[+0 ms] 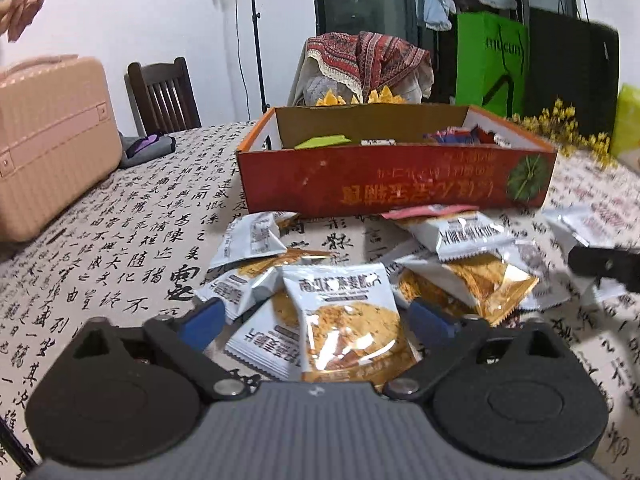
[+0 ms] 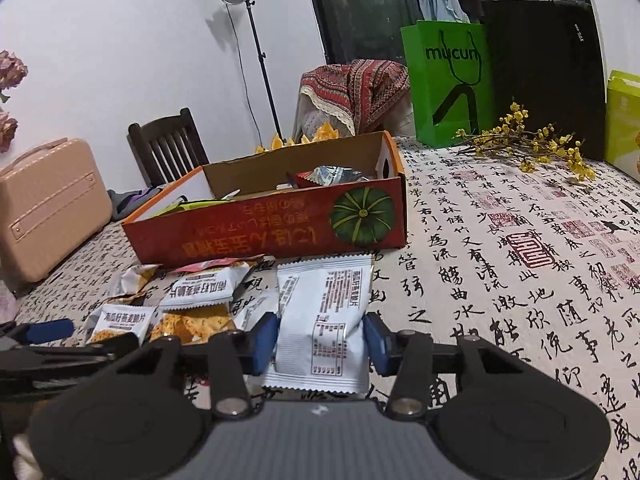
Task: Organize snacks
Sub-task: 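Lift the white packet with the right gripper while the left grasps a pumpkin-seed crisp packet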
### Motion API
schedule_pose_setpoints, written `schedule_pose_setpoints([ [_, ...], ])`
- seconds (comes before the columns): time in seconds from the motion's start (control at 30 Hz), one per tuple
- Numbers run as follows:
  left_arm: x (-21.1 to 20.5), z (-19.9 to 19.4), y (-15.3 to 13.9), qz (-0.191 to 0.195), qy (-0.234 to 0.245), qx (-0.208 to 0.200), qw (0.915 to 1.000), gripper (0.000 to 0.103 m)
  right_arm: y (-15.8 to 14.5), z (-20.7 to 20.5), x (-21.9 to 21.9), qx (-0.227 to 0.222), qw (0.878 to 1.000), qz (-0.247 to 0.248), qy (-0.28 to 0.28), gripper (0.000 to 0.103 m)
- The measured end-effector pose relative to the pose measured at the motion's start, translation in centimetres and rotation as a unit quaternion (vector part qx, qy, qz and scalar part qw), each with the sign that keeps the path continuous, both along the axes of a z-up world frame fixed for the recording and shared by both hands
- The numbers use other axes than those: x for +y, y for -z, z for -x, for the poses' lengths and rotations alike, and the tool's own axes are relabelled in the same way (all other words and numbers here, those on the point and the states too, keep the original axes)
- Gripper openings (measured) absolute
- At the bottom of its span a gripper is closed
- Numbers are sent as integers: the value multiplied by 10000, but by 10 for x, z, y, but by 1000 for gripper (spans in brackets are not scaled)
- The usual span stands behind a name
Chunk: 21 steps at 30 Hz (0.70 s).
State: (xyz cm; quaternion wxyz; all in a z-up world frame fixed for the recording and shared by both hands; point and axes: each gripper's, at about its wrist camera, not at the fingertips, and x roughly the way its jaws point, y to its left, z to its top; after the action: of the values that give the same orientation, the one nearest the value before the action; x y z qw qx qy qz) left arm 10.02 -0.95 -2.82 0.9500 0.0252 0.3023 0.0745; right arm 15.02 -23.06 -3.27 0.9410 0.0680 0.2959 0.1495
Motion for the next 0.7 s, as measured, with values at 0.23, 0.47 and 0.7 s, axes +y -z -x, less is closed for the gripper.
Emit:
schedule_pose_setpoints([
  [0.23,-5,0,2,-4,44,51,10000,55,3,2,-8,14,9999,-154,-37,47],
  [0.47,-5,7,-4,1,60,-64,10000,55,5,7,-12,-7,9997,-253,-75,47],
  [0.7,1,10,-21,182,191,-227,9994,55,-2,9,-12,-107,9995,-283,-131,47],
])
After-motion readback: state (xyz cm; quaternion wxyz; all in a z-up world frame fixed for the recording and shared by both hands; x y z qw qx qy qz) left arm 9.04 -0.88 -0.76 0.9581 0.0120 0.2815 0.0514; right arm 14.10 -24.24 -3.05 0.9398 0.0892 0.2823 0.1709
